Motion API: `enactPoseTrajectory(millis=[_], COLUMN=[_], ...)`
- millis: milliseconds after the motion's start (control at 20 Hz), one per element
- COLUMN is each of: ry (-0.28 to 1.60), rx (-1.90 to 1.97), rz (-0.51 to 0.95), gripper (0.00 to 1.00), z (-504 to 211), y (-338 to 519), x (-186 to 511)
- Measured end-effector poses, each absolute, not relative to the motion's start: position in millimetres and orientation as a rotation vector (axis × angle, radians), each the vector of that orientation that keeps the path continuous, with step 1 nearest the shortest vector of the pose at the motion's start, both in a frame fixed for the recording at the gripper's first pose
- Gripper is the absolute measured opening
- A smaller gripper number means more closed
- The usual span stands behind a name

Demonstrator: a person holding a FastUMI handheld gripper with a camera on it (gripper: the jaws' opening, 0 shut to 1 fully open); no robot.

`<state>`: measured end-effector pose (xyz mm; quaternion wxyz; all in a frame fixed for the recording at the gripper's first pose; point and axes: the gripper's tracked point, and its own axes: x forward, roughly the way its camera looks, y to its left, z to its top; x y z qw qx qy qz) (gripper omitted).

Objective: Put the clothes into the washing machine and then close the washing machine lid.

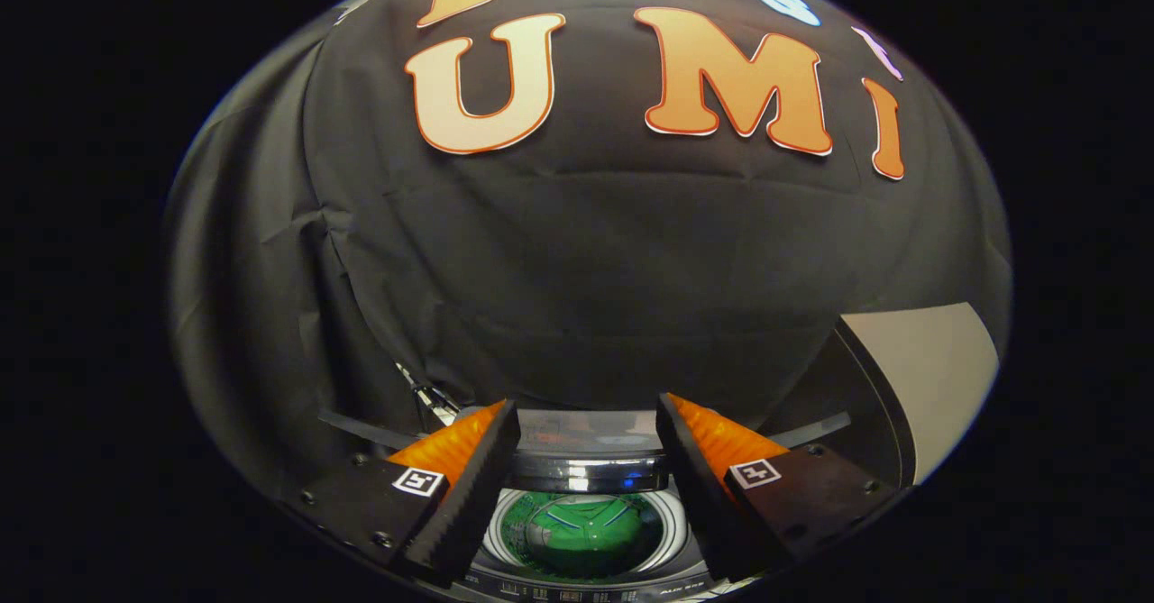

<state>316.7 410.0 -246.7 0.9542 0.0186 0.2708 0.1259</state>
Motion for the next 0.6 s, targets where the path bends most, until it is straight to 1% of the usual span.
enactPoseTrajectory(millis=[250,600], ry=[0.543,0.676], rx=[0.048,0.027], rz=[0.26,0.269], gripper=[0.99,0.99], z=[-260.8,-336.2], y=[406.9,405.7], x=[294.0,264.5])
